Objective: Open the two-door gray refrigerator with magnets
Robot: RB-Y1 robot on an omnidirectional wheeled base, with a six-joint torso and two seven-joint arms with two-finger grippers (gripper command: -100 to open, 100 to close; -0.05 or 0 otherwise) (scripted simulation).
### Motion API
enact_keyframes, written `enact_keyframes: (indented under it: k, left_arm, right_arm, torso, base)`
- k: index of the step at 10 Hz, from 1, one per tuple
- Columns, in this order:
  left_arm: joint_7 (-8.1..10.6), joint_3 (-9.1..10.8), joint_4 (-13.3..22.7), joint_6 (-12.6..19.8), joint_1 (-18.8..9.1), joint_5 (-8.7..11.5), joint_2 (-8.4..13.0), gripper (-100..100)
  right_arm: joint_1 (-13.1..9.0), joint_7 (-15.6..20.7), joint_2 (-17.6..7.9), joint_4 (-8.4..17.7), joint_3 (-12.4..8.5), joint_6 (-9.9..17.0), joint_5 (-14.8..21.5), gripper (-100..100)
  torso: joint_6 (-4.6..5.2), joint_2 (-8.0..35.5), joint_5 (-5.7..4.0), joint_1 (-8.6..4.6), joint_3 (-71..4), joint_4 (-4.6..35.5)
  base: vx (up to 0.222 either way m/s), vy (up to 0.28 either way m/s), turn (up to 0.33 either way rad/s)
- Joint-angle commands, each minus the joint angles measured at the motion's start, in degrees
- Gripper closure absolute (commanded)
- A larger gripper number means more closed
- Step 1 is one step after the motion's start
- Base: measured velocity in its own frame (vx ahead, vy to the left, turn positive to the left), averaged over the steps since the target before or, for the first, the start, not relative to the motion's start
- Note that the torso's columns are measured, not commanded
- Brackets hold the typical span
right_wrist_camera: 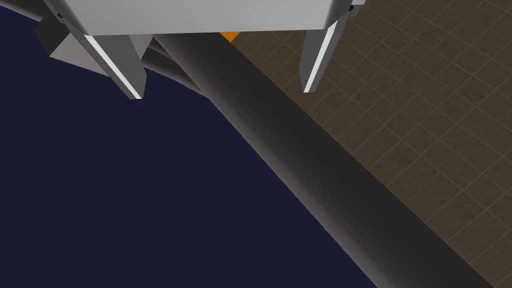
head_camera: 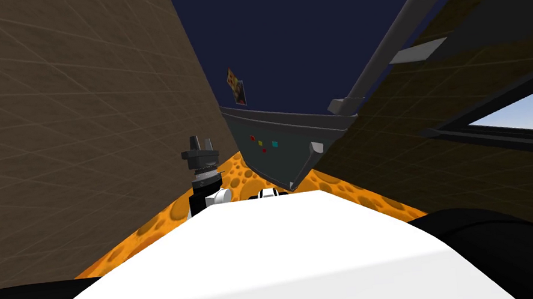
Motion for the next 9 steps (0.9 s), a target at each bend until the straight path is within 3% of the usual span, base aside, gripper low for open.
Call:
enact_keyframes:
  k: [1, 2, 3, 5, 6, 8, 9]
  left_arm:
    - [0.0, 0.0, 0.0, 0.0, -0.01, 0.0, 0.0, 0]
    - [0.0, 0.01, 0.0, 0.0, 0.0, 0.0, 0.0, 0]
    - [0.0, 0.0, 0.0, 0.0, -0.01, 0.0, 0.0, 0]
    - [0.0, 0.0, 0.0, 0.0, 0.0, 0.0, 0.0, 0]
    - [0.0, 0.0, 0.0, 0.0, -0.01, 0.0, 0.0, 0]
    - [0.0, 0.01, 0.0, 0.0, 0.0, 0.0, 0.0, 0]
    - [0.0, 0.0, 0.0, 0.0, -0.01, 0.0, 0.0, 0]
  right_arm:
    - [1.68, -0.43, -1.45, 2.63, 1.18, 2.04, 3.03, -100]
    - [2.82, -0.69, -2.59, 4.54, 1.93, 3.26, 5.03, -100]
    - [2.82, -0.69, -2.59, 4.66, 1.93, 3.26, 5.03, -100]
    - [5.09, -1.2, -4.89, 8.71, 3.42, 5.71, 9.05, -100]
    - [5.09, -1.2, -4.89, 8.72, 3.42, 5.71, 9.05, -100]
    - [7.35, -1.71, -7.18, 12.31, 4.91, 8.15, 13.06, -100]
    - [7.35, -1.71, -7.18, 12.78, 4.91, 8.15, 13.06, -100]
  torso:
    - [0.04, 0.18, 0.0, 0.01, 0.14, 0.07]
    - [0.16, 0.06, 0.01, 0.02, 0.09, 0.08]
    - [0.05, -0.1, 0.03, 0.08, -0.03, 0.0]
    - [0.01, -0.36, 0.05, 0.14, -0.23, -0.11]
    - [0.04, -0.14, 0.05, 0.15, -0.08, -0.03]
    - [0.04, -0.25, 0.0, 0.01, -0.13, -0.06]
    - [0.02, -0.16, 0.02, 0.07, -0.09, -0.04]
  base:
    - [-0.159, -0.014, 0.151]
    - [-0.157, -0.003, 0.236]
    - [-0.112, 0.005, 0.147]
    - [-0.164, 0.026, 0.319]
    - [-0.138, 0.008, 0.172]
    - [-0.148, 0.012, 0.363]
    - [-0.132, 0.006, 0.131]
